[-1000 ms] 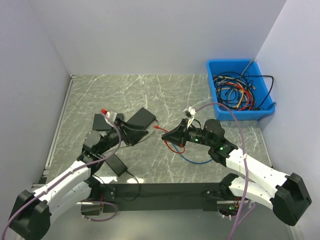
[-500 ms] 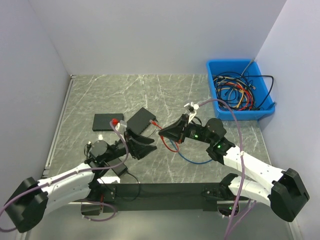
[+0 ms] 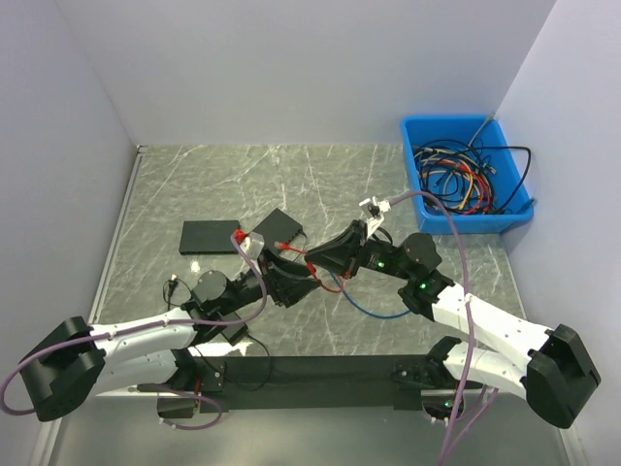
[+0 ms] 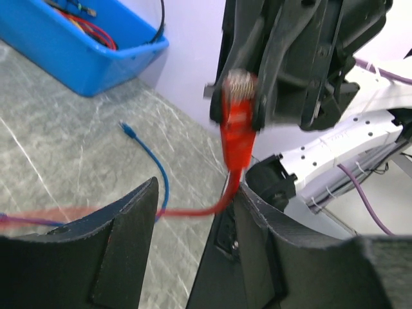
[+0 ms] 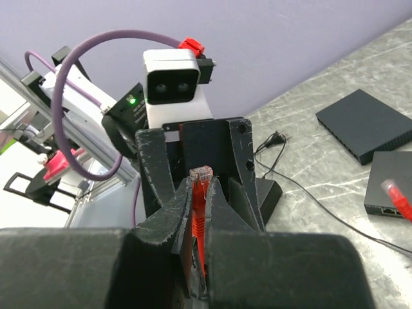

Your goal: Insert the plug into the switch port

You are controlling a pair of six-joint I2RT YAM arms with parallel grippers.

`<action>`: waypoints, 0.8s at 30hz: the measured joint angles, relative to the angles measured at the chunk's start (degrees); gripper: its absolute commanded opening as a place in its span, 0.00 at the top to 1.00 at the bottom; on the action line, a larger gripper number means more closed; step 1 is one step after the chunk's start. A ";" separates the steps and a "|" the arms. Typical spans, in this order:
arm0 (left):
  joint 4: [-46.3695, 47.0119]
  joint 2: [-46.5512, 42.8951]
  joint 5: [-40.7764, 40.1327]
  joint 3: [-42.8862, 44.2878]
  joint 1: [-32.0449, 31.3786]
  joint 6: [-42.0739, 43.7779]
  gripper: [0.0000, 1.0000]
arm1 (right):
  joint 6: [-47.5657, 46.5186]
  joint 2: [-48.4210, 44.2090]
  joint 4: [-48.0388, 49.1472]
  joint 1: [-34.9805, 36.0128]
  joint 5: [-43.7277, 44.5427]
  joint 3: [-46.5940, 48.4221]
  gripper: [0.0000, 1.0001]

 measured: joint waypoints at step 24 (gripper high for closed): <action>-5.53 -3.76 -10.27 2.75 -4.63 5.75 0.99 | -1.51 -1.55 -2.56 2.05 5.20 -0.20 0.15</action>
